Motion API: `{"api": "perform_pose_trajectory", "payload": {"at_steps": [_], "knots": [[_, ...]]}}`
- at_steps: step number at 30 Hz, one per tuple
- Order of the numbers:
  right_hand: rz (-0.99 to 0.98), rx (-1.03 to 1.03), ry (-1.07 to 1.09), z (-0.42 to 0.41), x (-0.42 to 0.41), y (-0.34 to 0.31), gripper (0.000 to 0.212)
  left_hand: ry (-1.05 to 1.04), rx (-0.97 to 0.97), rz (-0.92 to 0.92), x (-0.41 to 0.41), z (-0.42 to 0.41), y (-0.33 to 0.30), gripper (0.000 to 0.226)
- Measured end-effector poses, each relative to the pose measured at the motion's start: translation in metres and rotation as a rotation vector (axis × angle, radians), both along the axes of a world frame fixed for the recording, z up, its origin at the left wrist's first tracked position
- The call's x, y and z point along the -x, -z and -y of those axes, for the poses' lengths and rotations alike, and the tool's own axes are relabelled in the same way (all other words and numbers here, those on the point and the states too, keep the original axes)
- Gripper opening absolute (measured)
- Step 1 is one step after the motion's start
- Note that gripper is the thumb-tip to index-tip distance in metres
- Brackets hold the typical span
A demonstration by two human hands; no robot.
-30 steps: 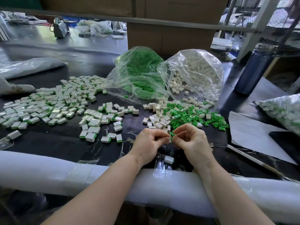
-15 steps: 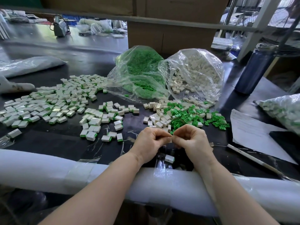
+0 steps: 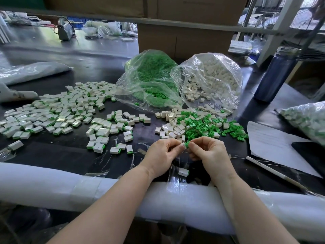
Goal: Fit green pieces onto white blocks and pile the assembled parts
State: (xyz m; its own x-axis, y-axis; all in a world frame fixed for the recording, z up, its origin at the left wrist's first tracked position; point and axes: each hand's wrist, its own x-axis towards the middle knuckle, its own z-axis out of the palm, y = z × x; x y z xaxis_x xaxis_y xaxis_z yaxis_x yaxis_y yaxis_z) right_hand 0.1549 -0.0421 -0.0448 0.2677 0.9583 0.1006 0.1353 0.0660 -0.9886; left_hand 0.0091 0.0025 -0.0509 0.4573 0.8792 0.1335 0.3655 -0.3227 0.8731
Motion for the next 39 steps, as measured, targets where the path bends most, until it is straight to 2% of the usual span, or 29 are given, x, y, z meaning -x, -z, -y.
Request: {"api": "perform_pose_trajectory", "payload": {"at_steps": [9, 21, 26, 32, 39], "knots": [[0.141, 0.087, -0.07, -0.002, -0.0003, 0.0013, 0.019, 0.044, -0.007, -0.126, 0.0007, 0.0017, -0.0018, 0.021], [0.143, 0.105, -0.097, 0.0005, -0.0015, -0.0022, 0.02, 0.041, -0.002, -0.177, 0.0003, 0.0018, -0.0008, 0.017], [0.197, 0.1, -0.108, -0.0018, -0.0007, -0.0001, 0.021, 0.053, -0.079, -0.191, -0.0012, 0.0035, -0.0006, 0.015], [-0.004, 0.009, -0.067, -0.0016, -0.0016, 0.0032, 0.014, 0.042, -0.006, 0.021, -0.0023, 0.0034, -0.0036, 0.017], [0.005, -0.001, -0.08, -0.0002, 0.0, 0.0029, 0.013, -0.026, 0.049, 0.073, -0.0033, 0.004, -0.0037, 0.012]]}}
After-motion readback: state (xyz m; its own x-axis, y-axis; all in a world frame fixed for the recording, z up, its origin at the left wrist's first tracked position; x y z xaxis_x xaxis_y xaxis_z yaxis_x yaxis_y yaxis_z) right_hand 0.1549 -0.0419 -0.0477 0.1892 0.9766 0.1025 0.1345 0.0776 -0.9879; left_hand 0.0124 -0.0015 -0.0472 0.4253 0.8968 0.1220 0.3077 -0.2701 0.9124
